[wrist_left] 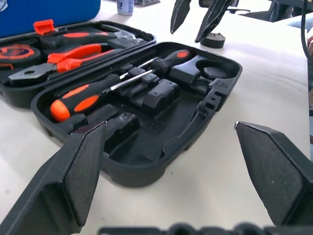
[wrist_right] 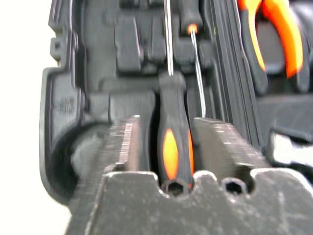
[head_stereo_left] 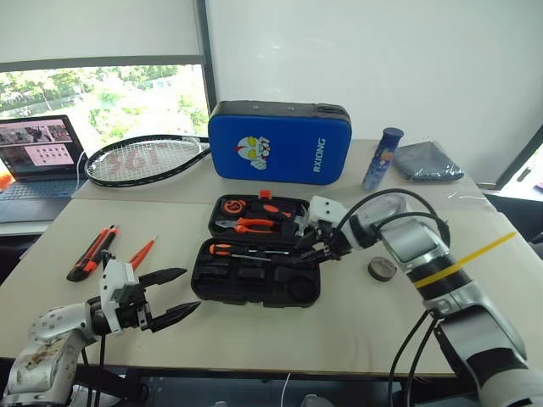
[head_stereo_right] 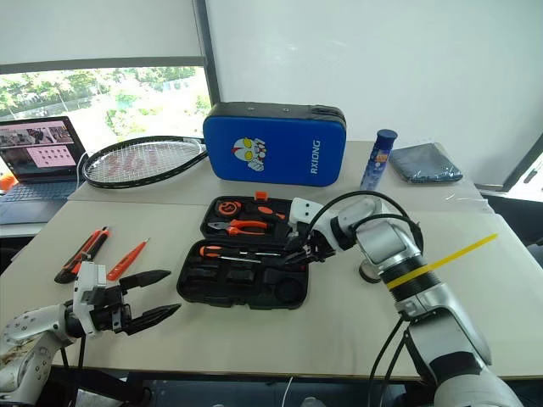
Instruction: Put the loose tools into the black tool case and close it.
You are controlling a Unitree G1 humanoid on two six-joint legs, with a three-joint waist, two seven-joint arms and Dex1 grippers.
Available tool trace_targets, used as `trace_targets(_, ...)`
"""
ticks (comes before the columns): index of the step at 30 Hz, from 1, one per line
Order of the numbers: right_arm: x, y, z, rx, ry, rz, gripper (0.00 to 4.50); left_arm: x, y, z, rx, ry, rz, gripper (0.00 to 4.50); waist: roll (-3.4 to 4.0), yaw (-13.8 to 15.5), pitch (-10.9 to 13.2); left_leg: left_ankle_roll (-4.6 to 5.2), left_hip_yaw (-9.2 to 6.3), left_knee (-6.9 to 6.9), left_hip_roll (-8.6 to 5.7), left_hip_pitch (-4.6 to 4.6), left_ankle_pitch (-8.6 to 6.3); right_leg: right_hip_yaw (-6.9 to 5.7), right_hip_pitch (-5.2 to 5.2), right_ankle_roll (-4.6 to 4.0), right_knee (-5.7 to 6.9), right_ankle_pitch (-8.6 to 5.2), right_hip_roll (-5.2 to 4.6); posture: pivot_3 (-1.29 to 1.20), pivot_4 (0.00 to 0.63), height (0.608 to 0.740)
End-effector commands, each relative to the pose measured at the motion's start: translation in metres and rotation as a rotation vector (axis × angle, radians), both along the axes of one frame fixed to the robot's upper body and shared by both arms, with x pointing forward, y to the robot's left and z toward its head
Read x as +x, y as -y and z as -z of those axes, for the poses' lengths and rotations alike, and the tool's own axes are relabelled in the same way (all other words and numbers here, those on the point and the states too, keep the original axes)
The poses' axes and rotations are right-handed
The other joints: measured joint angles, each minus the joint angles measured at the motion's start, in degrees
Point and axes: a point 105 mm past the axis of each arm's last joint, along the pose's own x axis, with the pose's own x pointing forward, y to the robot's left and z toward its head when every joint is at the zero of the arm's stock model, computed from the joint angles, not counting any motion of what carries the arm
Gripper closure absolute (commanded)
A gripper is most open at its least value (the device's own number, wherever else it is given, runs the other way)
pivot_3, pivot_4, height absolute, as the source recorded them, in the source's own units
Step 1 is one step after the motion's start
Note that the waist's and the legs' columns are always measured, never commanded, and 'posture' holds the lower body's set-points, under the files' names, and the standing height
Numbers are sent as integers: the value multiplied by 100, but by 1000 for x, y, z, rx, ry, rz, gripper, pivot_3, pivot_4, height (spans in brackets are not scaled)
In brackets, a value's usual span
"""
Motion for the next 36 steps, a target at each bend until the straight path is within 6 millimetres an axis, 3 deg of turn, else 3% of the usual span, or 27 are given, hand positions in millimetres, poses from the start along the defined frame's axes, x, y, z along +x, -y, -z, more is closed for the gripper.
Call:
trace_targets(1, 8, -10, -4, 21, 75, 16, 3977, 1, 1, -3, 9, 20, 2, 0, 0, 5, 0, 0, 0, 0, 0, -1, 0, 0, -1, 0, 0, 0, 0, 0, 150, 740)
trace_targets(3, 10, -12, 2, 4, 77, 20, 4469, 1, 0, -3, 11, 20, -1, 0, 1, 12, 0, -1, -1, 0, 0, -1, 1, -2, 0, 0, 0, 0, 0, 0, 150, 740)
trace_targets(13, 21, -16, 22, -47, 68, 57, 4469, 1, 0, -2, 18, 20, -13, 0, 1, 11, 0, -2, -1, 0, 0, 4, 1, -2, 4, -1, 0, 0, -1, 0, 150, 740)
trace_targets(23, 17, -21, 49, -135, 7, 68, 4469, -2, -1, 3, 37, 1, -36, 0, 1, -78, -3, -4, 2, -1, 3, 36, 3, -1, 27, -6, 6, 4, 1, 0, 150, 740)
trace_targets(29, 18, -39, 33, -99, 77, 43, 4469, -2, -3, 6, 46, -2, -56, 0, 0, -131, -3, -5, -1, -1, 6, 38, 4, -2, 26, -11, 9, 6, 6, 0, 150, 740)
trace_targets(31, 17, -40, 17, -18, 118, 13, 4469, -1, -7, 3, 40, 19, -81, 0, 0, -136, -3, -6, -1, -2, 7, 37, 4, -1, 22, -12, 10, 7, 6, 0, 150, 740)
trace_targets(33, 13, -37, -5, 100, 153, -10, 4469, -2, -14, -1, 25, 30, -117, 0, 1, -125, -2, -6, -2, -4, 8, 33, 4, -2, 18, -12, 9, 7, 6, 0, 150, 740)
trace_targets(36, -7, -9, -24, 219, 135, -41, 4469, -9, -38, -3, 11, 32, -225, 0, 3, -113, 1, -6, -13, -6, 7, 2, 3, -5, -5, -11, 4, 7, 1, 0, 150, 740)
